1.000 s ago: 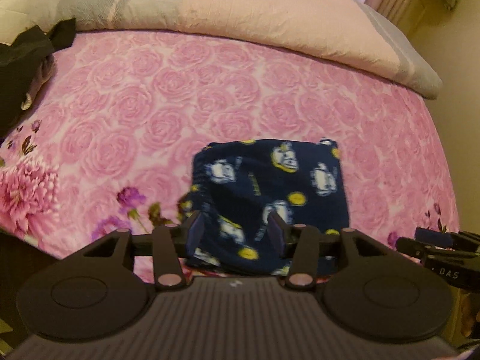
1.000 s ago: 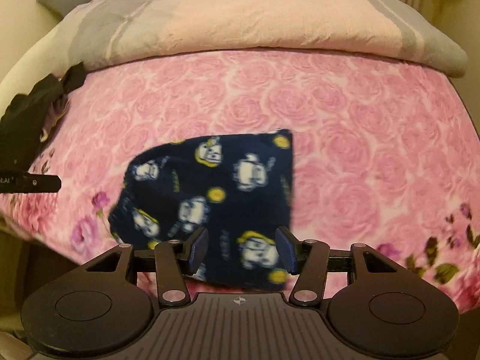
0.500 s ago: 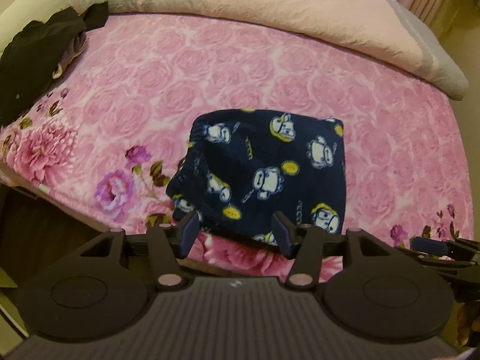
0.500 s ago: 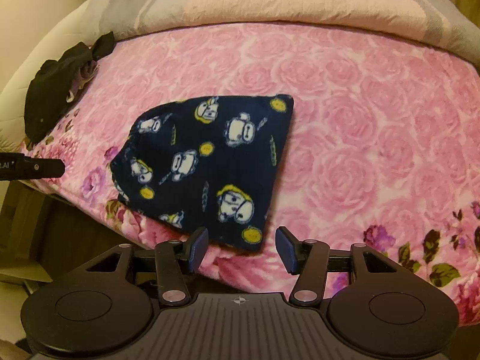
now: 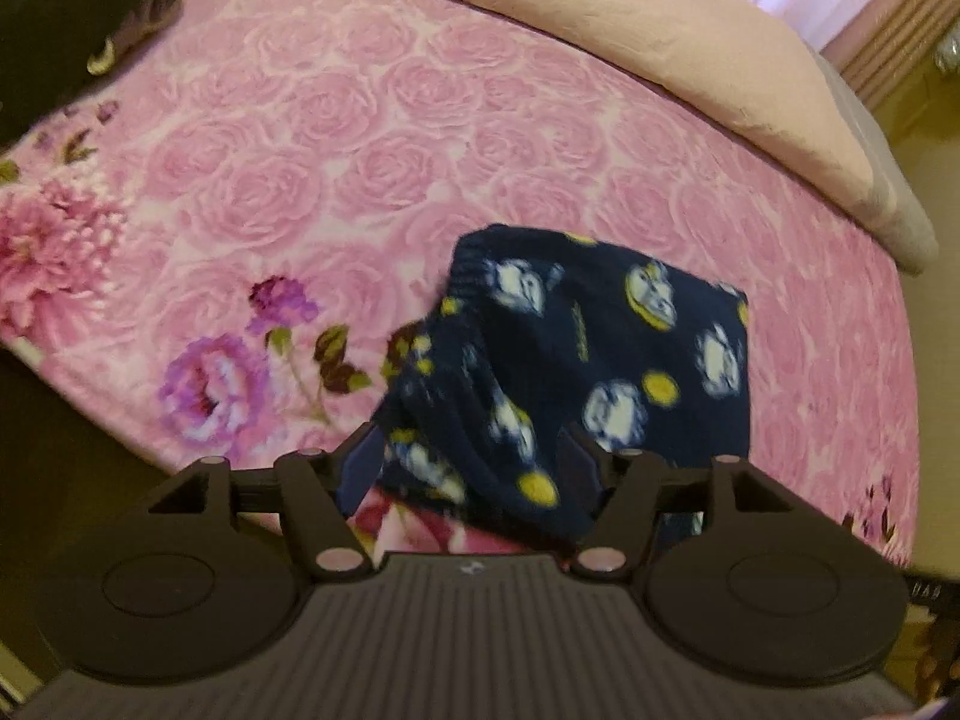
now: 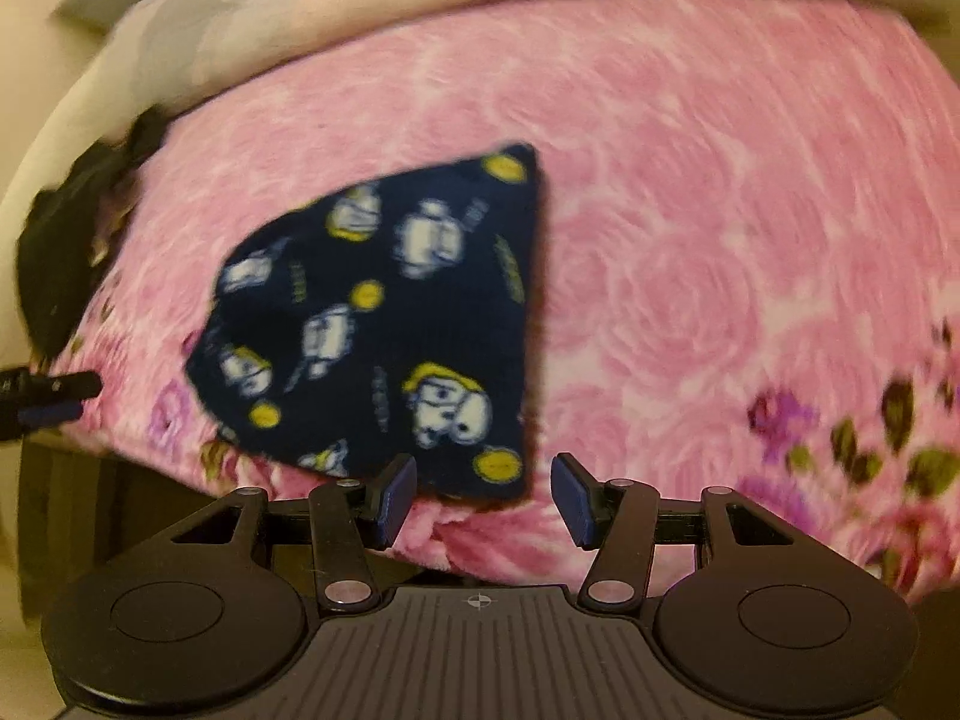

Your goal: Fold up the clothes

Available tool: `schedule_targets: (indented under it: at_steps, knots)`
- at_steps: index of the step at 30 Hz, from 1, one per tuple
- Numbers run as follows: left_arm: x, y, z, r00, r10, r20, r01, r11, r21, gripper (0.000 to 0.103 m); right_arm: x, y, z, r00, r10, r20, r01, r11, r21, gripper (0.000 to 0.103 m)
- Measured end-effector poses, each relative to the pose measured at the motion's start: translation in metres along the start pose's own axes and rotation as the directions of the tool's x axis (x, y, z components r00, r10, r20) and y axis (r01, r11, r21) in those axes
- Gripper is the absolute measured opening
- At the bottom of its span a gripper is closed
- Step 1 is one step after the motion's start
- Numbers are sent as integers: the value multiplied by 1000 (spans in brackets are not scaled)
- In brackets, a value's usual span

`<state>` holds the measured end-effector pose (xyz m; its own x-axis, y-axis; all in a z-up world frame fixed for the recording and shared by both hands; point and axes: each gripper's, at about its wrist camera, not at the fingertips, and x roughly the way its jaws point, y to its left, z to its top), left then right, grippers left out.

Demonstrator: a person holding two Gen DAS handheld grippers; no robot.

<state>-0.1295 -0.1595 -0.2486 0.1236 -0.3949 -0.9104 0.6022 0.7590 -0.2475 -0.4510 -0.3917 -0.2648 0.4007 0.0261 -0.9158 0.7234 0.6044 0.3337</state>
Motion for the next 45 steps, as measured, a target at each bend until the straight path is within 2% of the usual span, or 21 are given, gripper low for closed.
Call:
schedule_targets:
  at_steps: [2,3,4,5,8,14,19,22,26,31,32,35,36,37,38,40,41,43,45]
  knots:
    - [20,11,11,999,-33,-13,33,999,-17,60,15,-7,7,999,-14,-46,17,998,67,55]
    - [30,16,16,998,-53,-25,53,998,-26,61,21,-6,11,998,-18,-54,22,997,80,72]
    - [40,22,22,997,-74,-37,73,997,-34,62,28,-6,16,998,-22,-62,28,995,93,83]
    - [51,27,27,994,-95,-48,93,995,-43,63,34,-6,21,997,-26,-70,33,994,106,89]
    - [83,40,39,985,-149,-92,145,988,-54,66,54,-4,34,995,-36,-91,49,988,144,89]
    - [149,58,57,953,-232,-193,224,973,-60,66,96,-2,57,997,-62,-54,72,978,198,89]
    - [177,69,63,920,-327,-214,312,945,-103,66,121,-9,65,999,-47,-1,46,972,229,89]
    - [190,74,64,882,-423,-207,397,904,-156,67,130,-17,70,999,19,47,-30,970,242,89]
    - [209,84,62,853,-480,-205,439,872,-215,67,148,-35,75,989,126,77,-141,961,238,89]
    - [231,100,47,804,-574,-156,494,791,-361,69,175,-61,76,956,285,74,-294,913,284,89]
    - [234,100,45,800,-583,-143,501,780,-375,69,179,-66,75,947,314,73,-321,898,300,89]
    - [239,93,45,803,-582,-131,509,783,-357,66,188,-69,76,923,372,98,-384,875,294,88]
    - [239,88,47,808,-573,-136,506,794,-337,56,191,-68,77,916,387,107,-402,870,287,82]
    - [239,83,49,814,-564,-140,503,805,-314,44,194,-67,78,909,400,115,-416,865,280,68]
    - [235,77,51,821,-552,-144,500,818,-286,42,197,-65,80,904,410,122,-428,858,285,50]
    - [227,66,57,835,-529,-151,491,841,-226,34,196,-65,82,902,412,129,-431,852,296,43]
    - [223,60,59,842,-517,-154,486,851,-196,33,193,-65,82,901,412,135,-434,854,287,39]
    - [209,43,66,851,-505,-147,484,861,-154,32,182,-70,77,889,429,163,-458,838,295,36]
    - [198,17,74,840,-522,-149,510,853,-114,31,171,-76,72,882,431,191,-470,829,301,35]
